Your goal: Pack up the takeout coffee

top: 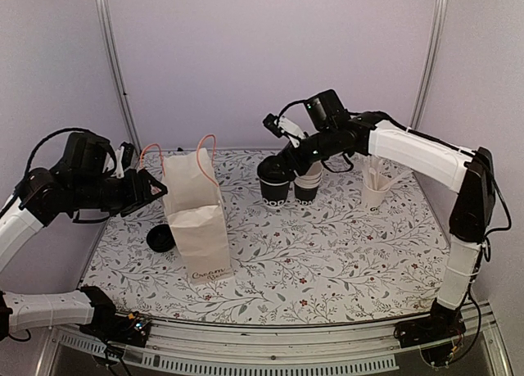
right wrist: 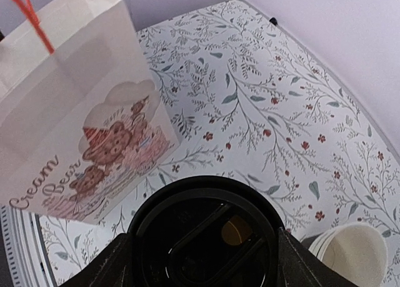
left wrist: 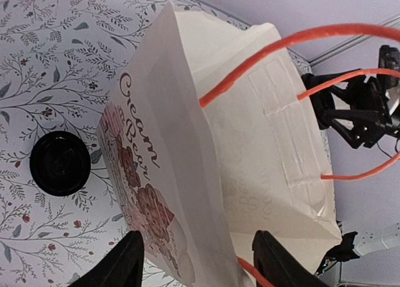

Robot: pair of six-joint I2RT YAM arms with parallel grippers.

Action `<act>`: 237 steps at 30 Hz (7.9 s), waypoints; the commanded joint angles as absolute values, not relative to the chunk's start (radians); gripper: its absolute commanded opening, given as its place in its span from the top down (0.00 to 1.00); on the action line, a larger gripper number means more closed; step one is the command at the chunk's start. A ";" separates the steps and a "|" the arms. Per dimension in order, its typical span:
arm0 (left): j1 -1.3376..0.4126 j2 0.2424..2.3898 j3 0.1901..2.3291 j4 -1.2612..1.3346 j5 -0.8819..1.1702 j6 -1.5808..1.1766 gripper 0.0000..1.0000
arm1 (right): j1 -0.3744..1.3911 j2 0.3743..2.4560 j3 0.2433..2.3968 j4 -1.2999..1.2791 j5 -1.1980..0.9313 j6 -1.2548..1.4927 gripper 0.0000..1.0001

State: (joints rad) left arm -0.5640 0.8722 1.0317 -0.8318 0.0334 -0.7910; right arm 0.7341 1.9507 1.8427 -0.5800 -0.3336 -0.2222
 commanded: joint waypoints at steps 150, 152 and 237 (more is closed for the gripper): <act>-0.894 1.107 1.386 -0.694 -0.069 -0.335 0.18 | 0.457 1.602 1.352 -1.078 -0.248 -0.593 0.10; -0.893 1.107 1.384 -0.693 -0.070 -0.335 0.18 | 0.469 1.612 1.357 -1.084 -0.233 -0.592 0.09; -0.840 1.220 1.412 -0.841 -0.101 -0.282 0.25 | 0.558 1.440 1.716 -1.106 -0.170 -0.719 0.43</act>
State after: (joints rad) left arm -0.8780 1.1633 1.3586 -0.8005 -0.0940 -0.3321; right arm 0.5556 1.4742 1.6318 -1.1175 -0.1394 -0.6941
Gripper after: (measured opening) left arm 0.773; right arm 0.720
